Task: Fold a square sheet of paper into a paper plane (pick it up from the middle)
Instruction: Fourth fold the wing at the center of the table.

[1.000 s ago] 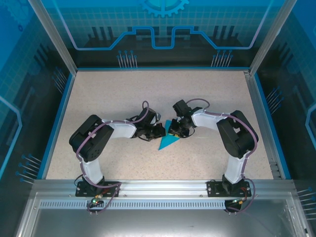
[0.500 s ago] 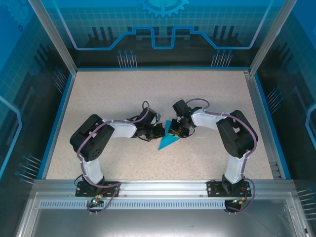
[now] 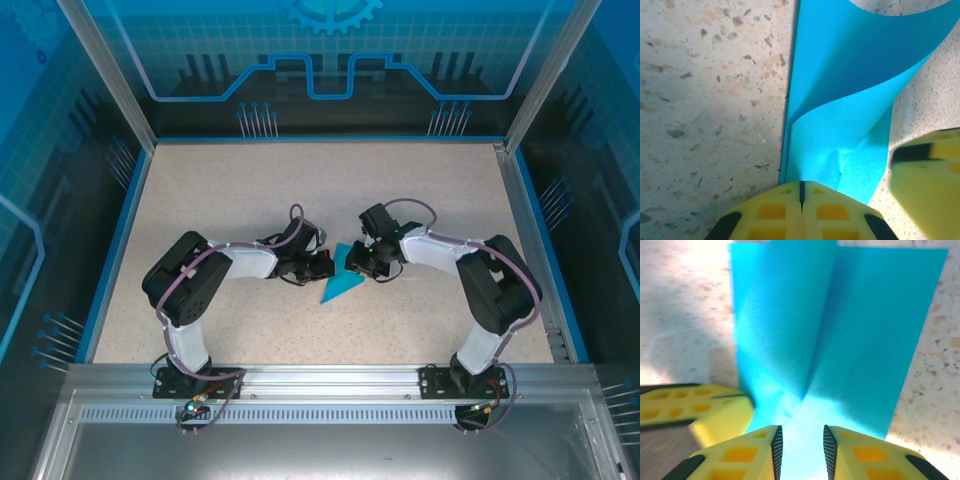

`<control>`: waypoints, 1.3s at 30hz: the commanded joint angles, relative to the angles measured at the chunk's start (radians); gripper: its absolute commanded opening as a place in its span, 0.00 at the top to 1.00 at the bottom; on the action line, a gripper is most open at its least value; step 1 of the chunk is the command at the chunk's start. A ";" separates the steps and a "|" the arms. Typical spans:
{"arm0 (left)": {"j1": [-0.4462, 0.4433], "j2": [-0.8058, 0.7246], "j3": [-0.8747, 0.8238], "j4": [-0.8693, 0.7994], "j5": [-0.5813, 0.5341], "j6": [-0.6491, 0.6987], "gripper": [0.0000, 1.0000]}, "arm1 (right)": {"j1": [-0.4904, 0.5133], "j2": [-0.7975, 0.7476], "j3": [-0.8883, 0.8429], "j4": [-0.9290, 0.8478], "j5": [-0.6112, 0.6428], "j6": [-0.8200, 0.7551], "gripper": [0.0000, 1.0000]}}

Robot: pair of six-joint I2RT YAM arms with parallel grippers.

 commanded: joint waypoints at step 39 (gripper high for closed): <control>0.002 0.047 0.007 -0.149 -0.034 0.039 1.00 | -0.034 0.024 -0.064 0.262 -0.161 -0.128 0.95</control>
